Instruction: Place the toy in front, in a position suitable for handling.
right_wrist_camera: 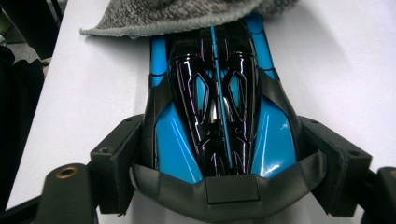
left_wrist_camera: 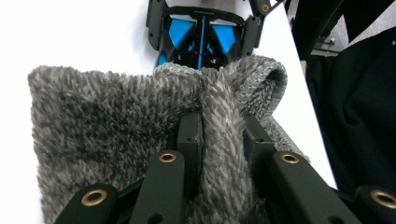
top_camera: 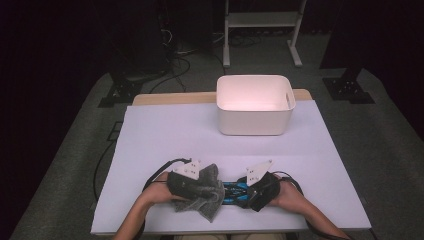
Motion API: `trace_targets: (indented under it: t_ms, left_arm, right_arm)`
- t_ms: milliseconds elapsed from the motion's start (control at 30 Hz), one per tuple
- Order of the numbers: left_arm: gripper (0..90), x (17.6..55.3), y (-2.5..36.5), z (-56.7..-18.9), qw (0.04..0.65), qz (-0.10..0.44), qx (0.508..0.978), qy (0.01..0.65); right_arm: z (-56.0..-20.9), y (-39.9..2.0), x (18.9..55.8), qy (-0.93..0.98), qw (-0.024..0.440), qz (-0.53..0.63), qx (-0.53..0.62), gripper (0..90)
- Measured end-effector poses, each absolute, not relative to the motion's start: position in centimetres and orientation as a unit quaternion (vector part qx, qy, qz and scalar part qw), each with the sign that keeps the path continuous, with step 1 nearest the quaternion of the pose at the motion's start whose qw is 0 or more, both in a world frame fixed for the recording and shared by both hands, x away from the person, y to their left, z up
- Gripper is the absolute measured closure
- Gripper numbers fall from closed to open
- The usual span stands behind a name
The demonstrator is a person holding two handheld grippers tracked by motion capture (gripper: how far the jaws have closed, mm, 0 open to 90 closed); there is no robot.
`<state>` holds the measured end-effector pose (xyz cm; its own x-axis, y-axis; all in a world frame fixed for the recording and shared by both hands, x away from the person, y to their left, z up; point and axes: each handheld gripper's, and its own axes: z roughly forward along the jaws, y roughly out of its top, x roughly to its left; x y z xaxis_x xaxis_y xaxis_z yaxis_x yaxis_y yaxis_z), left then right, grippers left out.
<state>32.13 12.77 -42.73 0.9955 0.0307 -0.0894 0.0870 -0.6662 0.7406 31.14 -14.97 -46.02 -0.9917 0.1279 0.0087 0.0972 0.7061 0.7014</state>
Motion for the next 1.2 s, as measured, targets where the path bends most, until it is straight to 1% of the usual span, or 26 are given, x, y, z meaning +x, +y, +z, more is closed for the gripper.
trace_targets:
  t_ms: [100, 367, 533, 667, 900, 1200]
  left_arm:
    - [73.6, 32.5, 13.3, -42.9, 0.408, -0.033, 0.911, 0.046]
    - [73.6, 32.8, 16.7, -43.6, 0.409, -0.024, 0.908, 0.087]
    - [73.6, 33.1, 17.4, -43.5, 0.415, -0.022, 0.904, 0.102]
    - [73.6, 33.7, 16.4, -43.3, 0.415, -0.022, 0.904, 0.101]
    - [73.7, 33.9, 13.8, -42.8, 0.424, -0.036, 0.902, 0.072]
    - [73.6, 33.1, 8.0, -41.7, 0.413, -0.05, 0.909, -0.002]
  right_arm:
    - [-46.0, -15.0, 31.1, 0.923, 0.021, 0.379, 0.06, 21.2]
    - [-46.1, -15.0, 31.2, 0.923, 0.02, 0.38, 0.06, 21.2]
    - [-46.1, -15.0, 31.2, 0.923, 0.02, 0.38, 0.06, 21.2]
    - [-46.1, -15.0, 31.2, 0.923, 0.021, 0.38, 0.059, 21.2]
    - [-46.1, -15.0, 31.1, 0.922, 0.021, 0.381, 0.06, 21.1]
    - [-46.1, -15.0, 31.1, 0.922, 0.021, 0.381, 0.064, 21.1]
